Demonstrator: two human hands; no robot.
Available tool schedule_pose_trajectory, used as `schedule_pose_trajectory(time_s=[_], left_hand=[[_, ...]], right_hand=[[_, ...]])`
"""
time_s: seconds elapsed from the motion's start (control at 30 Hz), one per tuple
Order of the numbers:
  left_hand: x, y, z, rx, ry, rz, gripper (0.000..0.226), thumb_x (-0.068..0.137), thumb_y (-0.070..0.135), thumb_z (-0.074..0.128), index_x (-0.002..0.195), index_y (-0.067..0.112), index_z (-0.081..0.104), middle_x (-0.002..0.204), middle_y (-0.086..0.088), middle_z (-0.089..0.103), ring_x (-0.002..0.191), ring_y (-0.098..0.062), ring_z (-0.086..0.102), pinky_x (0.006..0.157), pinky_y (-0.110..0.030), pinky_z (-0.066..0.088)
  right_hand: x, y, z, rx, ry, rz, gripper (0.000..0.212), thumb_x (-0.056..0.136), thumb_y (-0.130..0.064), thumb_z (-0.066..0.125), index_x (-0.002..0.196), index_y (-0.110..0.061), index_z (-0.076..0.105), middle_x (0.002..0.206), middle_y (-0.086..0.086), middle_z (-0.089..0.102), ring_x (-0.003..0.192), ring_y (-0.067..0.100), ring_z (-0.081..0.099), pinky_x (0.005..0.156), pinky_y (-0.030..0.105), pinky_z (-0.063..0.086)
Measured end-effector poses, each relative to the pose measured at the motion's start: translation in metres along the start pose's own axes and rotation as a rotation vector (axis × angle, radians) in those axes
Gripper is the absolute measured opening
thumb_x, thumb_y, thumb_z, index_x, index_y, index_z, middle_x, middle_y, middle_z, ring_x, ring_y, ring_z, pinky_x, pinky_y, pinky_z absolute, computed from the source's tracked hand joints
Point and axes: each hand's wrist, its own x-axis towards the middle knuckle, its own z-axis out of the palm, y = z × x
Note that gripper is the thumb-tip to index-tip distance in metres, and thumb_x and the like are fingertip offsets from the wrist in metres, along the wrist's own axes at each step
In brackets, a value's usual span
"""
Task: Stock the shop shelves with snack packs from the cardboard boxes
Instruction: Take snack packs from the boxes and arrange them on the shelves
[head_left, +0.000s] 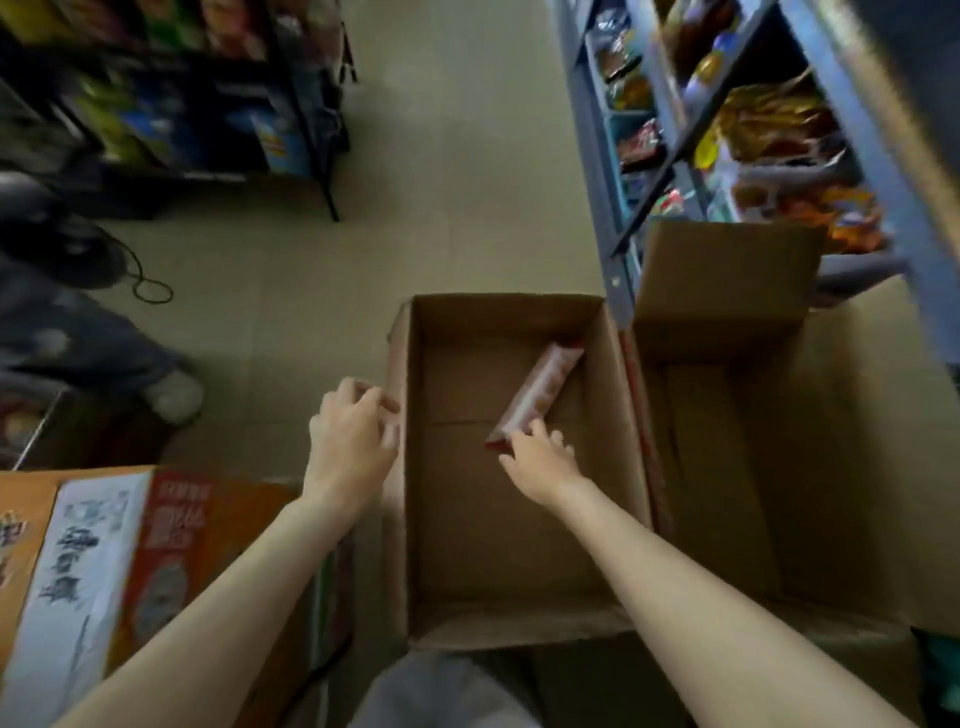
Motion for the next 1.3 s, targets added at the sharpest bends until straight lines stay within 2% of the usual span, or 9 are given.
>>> schedule_pose_trajectory(time_s=[0.13, 0.3, 0.5, 0.63, 0.77, 0.87, 1.0, 1.17, 1.3], left_hand=[[0.032, -0.006, 0.046, 0.042, -0.087, -0.001, 0.017, 0.089, 0.014, 0.05, 0.102, 0.011, 0.062, 0.111, -0.008, 0.048, 0.107, -0.025, 0.045, 0.09, -0.037, 0.034], [0.055, -0.006, 0.09, -0.106, -0.079, 0.055, 0.017, 0.09, 0.008, 0.05, 0.102, 0.008, 0.062, 0.113, -0.006, 0.048, 0.109, -0.017, 0.044, 0.09, -0.021, 0.033], [0.039, -0.021, 0.088, -0.021, -0.005, 0.367, 0.015, 0.085, 0.003, 0.051, 0.086, 0.006, 0.065, 0.097, -0.011, 0.06, 0.092, -0.024, 0.056, 0.081, -0.03, 0.039], [0.03, -0.006, 0.06, -0.023, -0.033, 0.272, 0.017, 0.086, 0.001, 0.052, 0.096, 0.007, 0.064, 0.102, -0.009, 0.058, 0.097, -0.024, 0.053, 0.083, -0.03, 0.038], [0.029, 0.028, 0.016, 0.053, -0.185, 0.153, 0.039, 0.089, 0.01, 0.049, 0.127, 0.014, 0.048, 0.128, -0.006, 0.051, 0.12, -0.024, 0.045, 0.1, -0.041, 0.035], [0.024, 0.066, -0.02, 0.011, -0.337, 0.244, 0.058, 0.087, 0.023, 0.06, 0.138, 0.02, 0.034, 0.138, -0.002, 0.046, 0.129, -0.023, 0.039, 0.107, -0.043, 0.033], [0.005, 0.143, -0.063, -0.334, -0.7, 0.3, 0.066, 0.069, 0.027, 0.08, 0.124, 0.022, 0.043, 0.127, -0.007, 0.057, 0.111, -0.021, 0.057, 0.097, -0.043, 0.047], [-0.069, 0.253, -0.092, -0.526, -0.977, 0.517, 0.062, 0.064, 0.03, 0.082, 0.117, 0.022, 0.051, 0.109, -0.002, 0.066, 0.098, -0.016, 0.066, 0.084, -0.028, 0.054], [-0.15, 0.317, -0.067, -0.586, -1.179, 0.573, 0.069, 0.059, 0.027, 0.083, 0.12, 0.019, 0.05, 0.11, -0.012, 0.066, 0.097, -0.024, 0.067, 0.089, -0.039, 0.053]], right_hand=[[0.066, 0.022, 0.022, -0.44, -0.004, -0.116, 0.052, 0.095, -0.006, 0.037, 0.145, -0.016, 0.026, 0.156, 0.009, 0.012, 0.143, 0.033, 0.01, 0.115, 0.053, 0.012], [0.143, 0.053, 0.038, -0.649, -0.101, -0.204, 0.061, 0.097, -0.025, 0.042, 0.15, -0.022, 0.013, 0.158, 0.002, 0.001, 0.144, 0.033, -0.007, 0.115, 0.051, 0.01], [0.149, 0.059, 0.038, -0.711, -0.021, -0.26, 0.066, 0.09, -0.033, 0.054, 0.147, -0.023, 0.021, 0.154, 0.003, 0.017, 0.143, 0.033, 0.007, 0.111, 0.057, 0.012], [0.106, 0.05, 0.016, -0.347, 0.108, -0.263, 0.062, 0.089, -0.019, 0.056, 0.145, -0.025, 0.028, 0.148, 0.001, 0.031, 0.137, 0.031, 0.024, 0.111, 0.056, 0.011], [0.035, 0.041, -0.026, 0.688, 0.19, -0.096, 0.059, 0.077, -0.022, 0.075, 0.128, -0.015, 0.046, 0.125, 0.003, 0.056, 0.118, 0.024, 0.053, 0.094, 0.033, 0.044], [-0.04, 0.038, -0.07, 1.207, 0.254, -0.174, 0.049, 0.08, -0.015, 0.072, 0.125, -0.011, 0.051, 0.118, 0.004, 0.061, 0.115, 0.023, 0.058, 0.088, 0.027, 0.052], [-0.155, 0.046, -0.14, 1.423, 0.336, -0.367, 0.034, 0.088, -0.006, 0.06, 0.121, -0.009, 0.056, 0.109, 0.007, 0.066, 0.103, 0.018, 0.064, 0.087, 0.029, 0.054], [-0.285, 0.097, -0.157, 1.471, 0.704, -0.234, 0.028, 0.092, -0.03, 0.056, 0.117, -0.019, 0.057, 0.115, 0.004, 0.066, 0.106, 0.019, 0.063, 0.081, 0.03, 0.054], [-0.388, 0.137, -0.117, 1.698, 0.988, -0.085, 0.034, 0.09, -0.041, 0.053, 0.109, -0.015, 0.063, 0.102, 0.004, 0.068, 0.089, 0.016, 0.066, 0.076, 0.027, 0.055]])
